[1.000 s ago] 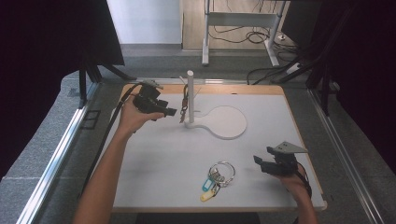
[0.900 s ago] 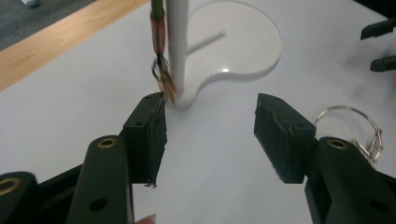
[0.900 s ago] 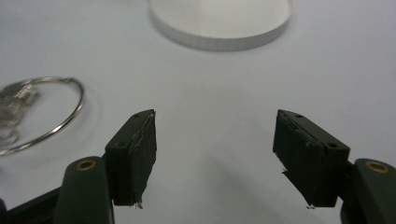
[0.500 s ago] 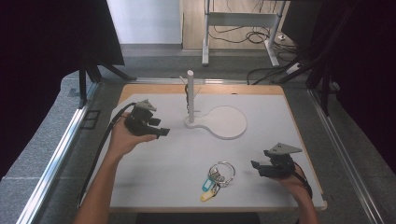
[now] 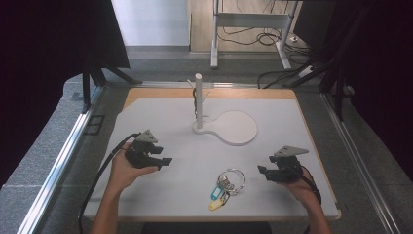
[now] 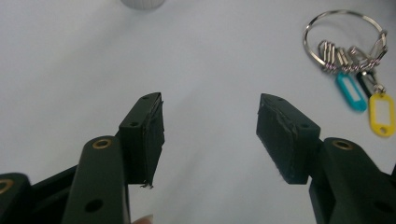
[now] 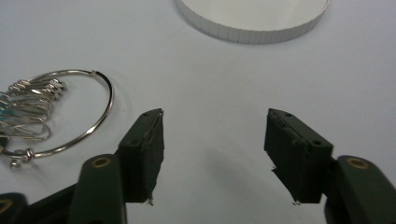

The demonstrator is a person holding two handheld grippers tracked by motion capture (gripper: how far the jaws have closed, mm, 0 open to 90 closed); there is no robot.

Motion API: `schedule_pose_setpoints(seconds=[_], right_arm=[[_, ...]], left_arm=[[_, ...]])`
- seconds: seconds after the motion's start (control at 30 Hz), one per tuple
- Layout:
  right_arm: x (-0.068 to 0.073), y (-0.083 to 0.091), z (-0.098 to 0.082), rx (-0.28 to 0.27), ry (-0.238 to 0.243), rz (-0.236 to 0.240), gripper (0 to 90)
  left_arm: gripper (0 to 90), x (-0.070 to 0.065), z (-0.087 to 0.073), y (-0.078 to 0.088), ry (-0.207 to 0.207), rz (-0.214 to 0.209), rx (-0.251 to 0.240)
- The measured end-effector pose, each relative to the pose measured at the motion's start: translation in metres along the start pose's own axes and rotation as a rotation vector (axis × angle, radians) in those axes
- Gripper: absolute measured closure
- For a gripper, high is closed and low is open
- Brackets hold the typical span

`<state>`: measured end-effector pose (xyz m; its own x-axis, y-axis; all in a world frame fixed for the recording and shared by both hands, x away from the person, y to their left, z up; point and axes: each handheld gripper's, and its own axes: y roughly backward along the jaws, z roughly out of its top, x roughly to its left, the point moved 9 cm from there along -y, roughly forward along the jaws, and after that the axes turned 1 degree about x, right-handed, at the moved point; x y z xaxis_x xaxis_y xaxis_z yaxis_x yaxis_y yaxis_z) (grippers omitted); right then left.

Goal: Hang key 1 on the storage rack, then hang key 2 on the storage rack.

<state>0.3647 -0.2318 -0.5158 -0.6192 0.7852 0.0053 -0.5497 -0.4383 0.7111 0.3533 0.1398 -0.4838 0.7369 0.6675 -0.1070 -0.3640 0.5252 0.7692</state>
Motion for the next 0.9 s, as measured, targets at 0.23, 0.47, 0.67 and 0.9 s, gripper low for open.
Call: schedule_pose_setpoints(seconds=[0.23,0.47,0.67,0.9], right_arm=[[0.007,0.004,0.018,0.095,0.046,0.042,43.4],[0.029,0.0,0.031,0.2,0.12,0.084,45.3],[0.037,-0.005,0.034,0.251,0.151,0.084,46.5],[0.048,-0.017,0.034,0.332,0.182,0.1,49.0]], left_arm=[[40.3,-0.004,-0.008,-0.006,-0.015,-0.008,0.017],[40.1,-0.002,-0.015,-0.013,0.003,-0.015,0.023],[39.8,-0.006,-0.019,-0.016,-0.003,-0.027,0.035],[39.6,-0.007,-0.023,-0.015,0.006,-0.034,0.028]])
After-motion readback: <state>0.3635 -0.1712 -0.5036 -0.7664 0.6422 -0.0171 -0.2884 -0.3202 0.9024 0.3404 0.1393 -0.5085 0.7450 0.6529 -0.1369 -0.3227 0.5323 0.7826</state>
